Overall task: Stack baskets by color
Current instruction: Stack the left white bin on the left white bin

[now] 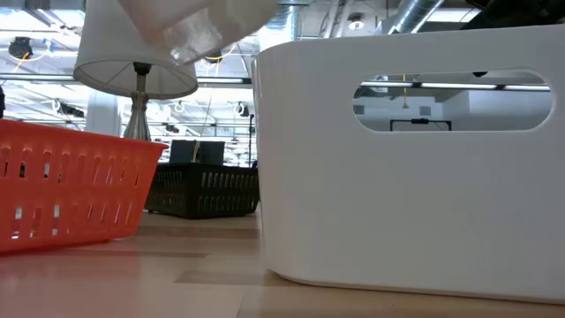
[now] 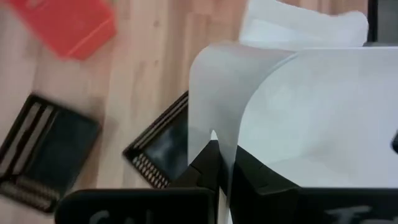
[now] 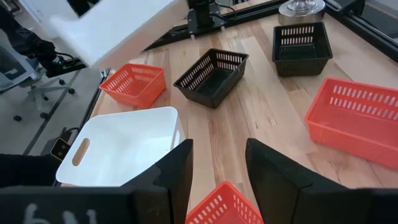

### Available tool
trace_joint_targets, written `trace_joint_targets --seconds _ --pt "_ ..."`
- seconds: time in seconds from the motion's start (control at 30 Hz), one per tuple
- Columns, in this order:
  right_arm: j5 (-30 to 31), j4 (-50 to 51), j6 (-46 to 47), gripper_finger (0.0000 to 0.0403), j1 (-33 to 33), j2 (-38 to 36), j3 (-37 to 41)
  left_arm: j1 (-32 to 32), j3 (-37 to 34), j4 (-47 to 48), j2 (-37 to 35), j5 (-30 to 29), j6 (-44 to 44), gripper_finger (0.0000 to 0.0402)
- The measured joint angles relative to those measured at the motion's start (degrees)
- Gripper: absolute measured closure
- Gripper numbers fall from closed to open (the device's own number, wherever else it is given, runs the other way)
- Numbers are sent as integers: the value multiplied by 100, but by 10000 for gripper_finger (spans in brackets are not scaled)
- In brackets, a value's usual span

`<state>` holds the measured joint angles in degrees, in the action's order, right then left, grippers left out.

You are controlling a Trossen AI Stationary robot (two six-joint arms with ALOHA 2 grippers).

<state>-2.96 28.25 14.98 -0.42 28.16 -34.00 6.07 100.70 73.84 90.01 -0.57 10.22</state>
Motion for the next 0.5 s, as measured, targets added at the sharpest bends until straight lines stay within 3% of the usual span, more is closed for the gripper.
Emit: trace_joint_targets --seconds 0.5 --pt "0 24 -4 233 1 0 0 303 3229 607 2714 159 -1142 401"
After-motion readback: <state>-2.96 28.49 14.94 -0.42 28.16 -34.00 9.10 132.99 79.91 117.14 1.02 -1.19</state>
